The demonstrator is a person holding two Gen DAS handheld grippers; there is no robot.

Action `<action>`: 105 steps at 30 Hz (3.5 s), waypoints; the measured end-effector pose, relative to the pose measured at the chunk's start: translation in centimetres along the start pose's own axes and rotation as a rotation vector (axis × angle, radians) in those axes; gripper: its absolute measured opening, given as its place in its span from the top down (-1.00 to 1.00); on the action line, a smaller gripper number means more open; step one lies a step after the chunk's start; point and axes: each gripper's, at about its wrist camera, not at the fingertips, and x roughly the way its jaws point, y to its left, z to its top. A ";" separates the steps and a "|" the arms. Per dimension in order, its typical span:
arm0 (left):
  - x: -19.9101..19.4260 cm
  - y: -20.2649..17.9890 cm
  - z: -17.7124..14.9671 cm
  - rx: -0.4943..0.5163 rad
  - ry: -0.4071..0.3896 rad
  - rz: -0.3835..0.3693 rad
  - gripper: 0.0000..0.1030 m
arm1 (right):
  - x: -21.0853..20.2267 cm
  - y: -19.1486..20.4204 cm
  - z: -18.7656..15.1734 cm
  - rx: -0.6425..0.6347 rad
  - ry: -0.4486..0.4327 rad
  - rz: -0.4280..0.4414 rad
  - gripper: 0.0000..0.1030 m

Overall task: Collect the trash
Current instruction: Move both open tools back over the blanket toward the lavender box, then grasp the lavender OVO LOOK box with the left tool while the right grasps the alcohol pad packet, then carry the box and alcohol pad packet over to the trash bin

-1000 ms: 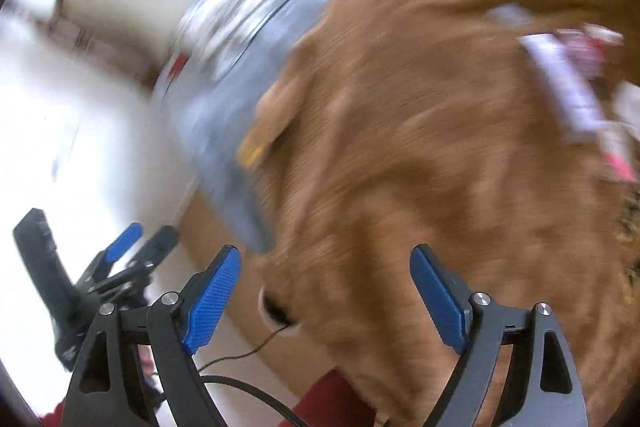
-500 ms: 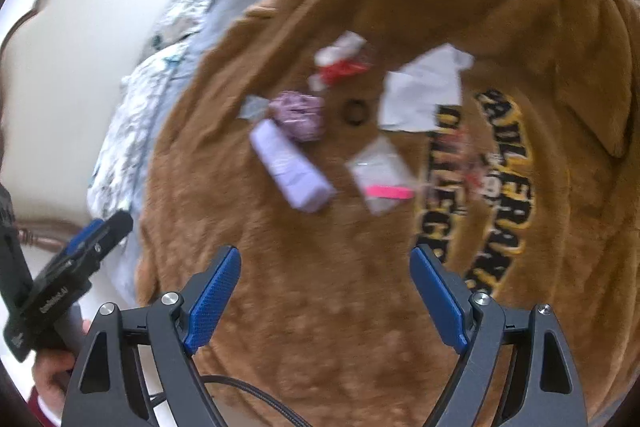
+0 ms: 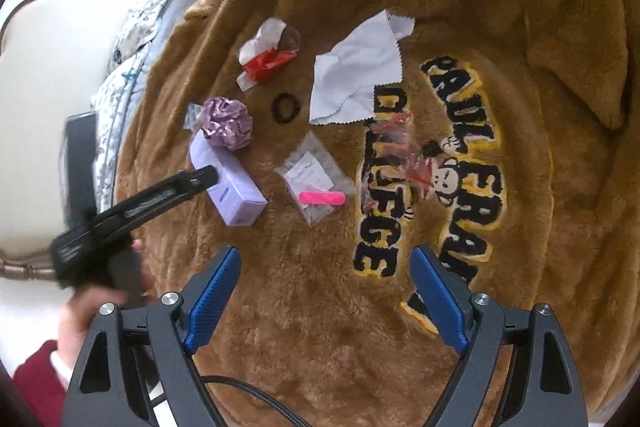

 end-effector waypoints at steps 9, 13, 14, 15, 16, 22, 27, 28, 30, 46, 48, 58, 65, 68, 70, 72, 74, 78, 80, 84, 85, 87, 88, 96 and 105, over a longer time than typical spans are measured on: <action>4.2 -0.2 1.3 0.039 0.083 0.028 -0.99 | 4.5 0.8 2.5 -0.007 0.045 -0.025 -0.66; 5.6 -0.3 1.3 0.052 0.117 0.011 -0.92 | 6.5 1.3 3.9 -0.008 0.072 -0.031 -0.66; 5.9 -0.2 1.3 0.048 0.118 0.006 -0.92 | 6.8 1.5 4.3 -0.011 0.076 -0.031 -0.66; 6.1 -0.2 1.4 0.044 0.116 0.000 -0.92 | 7.0 1.7 4.6 -0.015 0.077 -0.030 -0.66; 6.3 -0.3 1.5 0.041 0.117 0.000 -0.92 | 7.2 1.8 4.8 -0.019 0.077 -0.029 -0.66; 7.3 -1.2 2.7 0.051 0.133 0.027 -0.97 | 8.6 2.0 5.8 -0.028 0.098 -0.032 -0.66; 8.4 -2.0 3.2 0.057 0.137 0.042 -1.00 | 11.4 1.7 6.2 -0.028 0.149 -0.079 -0.66; 8.5 -2.0 3.2 0.057 0.136 0.042 -1.00 | 11.8 1.6 6.2 -0.026 0.156 -0.085 -0.66; 8.7 -2.1 3.3 0.058 0.135 0.039 -1.00 | 12.2 1.8 6.3 -0.034 0.160 -0.100 -0.66; 7.4 -1.3 3.9 0.089 0.094 0.008 0.07 | 13.0 3.4 6.6 -0.042 0.161 -0.120 -0.66; 7.4 -1.0 4.1 0.087 0.097 0.005 0.07 | 13.6 3.7 6.8 -0.045 0.166 -0.141 -0.66; 7.2 -0.3 3.9 0.098 0.097 0.004 0.08 | 15.8 5.8 6.9 -0.139 0.217 -0.289 -0.29; 5.0 -0.2 2.0 0.127 0.049 0.005 0.08 | 12.5 5.6 6.1 -0.137 0.146 -0.239 0.29; 3.8 -0.1 1.6 0.131 0.026 -0.008 0.09 | 10.5 5.8 5.8 -0.141 0.097 -0.187 0.29; 2.9 0.0 1.3 0.133 0.010 -0.016 0.10 | 9.0 6.1 5.6 -0.148 0.065 -0.152 0.29; 1.9 0.2 0.8 0.135 -0.008 -0.024 0.10 | 7.9 6.1 5.3 -0.149 0.047 -0.121 0.29; 1.0 0.4 0.2 0.136 -0.023 -0.031 0.10 | 6.7 6.4 4.9 -0.162 0.026 -0.099 0.29; -1.0 1.0 -1.1 0.135 -0.054 -0.040 0.10 | 4.9 6.7 4.2 -0.188 0.002 -0.048 0.29; -2.4 1.6 -2.2 0.125 -0.073 -0.044 0.10 | 4.3 7.0 3.6 -0.196 -0.005 -0.026 0.29; -5.0 3.5 -4.8 0.098 -0.115 -0.037 0.09 | 2.8 8.1 1.6 -0.231 -0.014 0.008 0.29; -5.8 4.2 -5.3 0.080 -0.125 -0.038 0.09 | 2.7 8.9 1.2 -0.242 -0.014 0.014 0.29; -6.9 6.0 -6.5 0.042 -0.146 -0.035 0.10 | 2.3 10.3 0.2 -0.281 -0.008 0.026 0.29; -7.4 7.1 -7.1 0.021 -0.156 -0.032 0.09 | 2.0 11.3 -0.6 -0.310 -0.005 0.036 0.29; -12.1 17.2 -16.9 -0.249 -0.233 0.034 0.09 | 2.1 20.3 -8.0 -0.564 0.064 0.119 0.30; -14.2 28.7 -33.9 -0.676 -0.222 0.146 0.10 | 4.5 31.8 -22.2 -0.958 0.263 0.257 0.30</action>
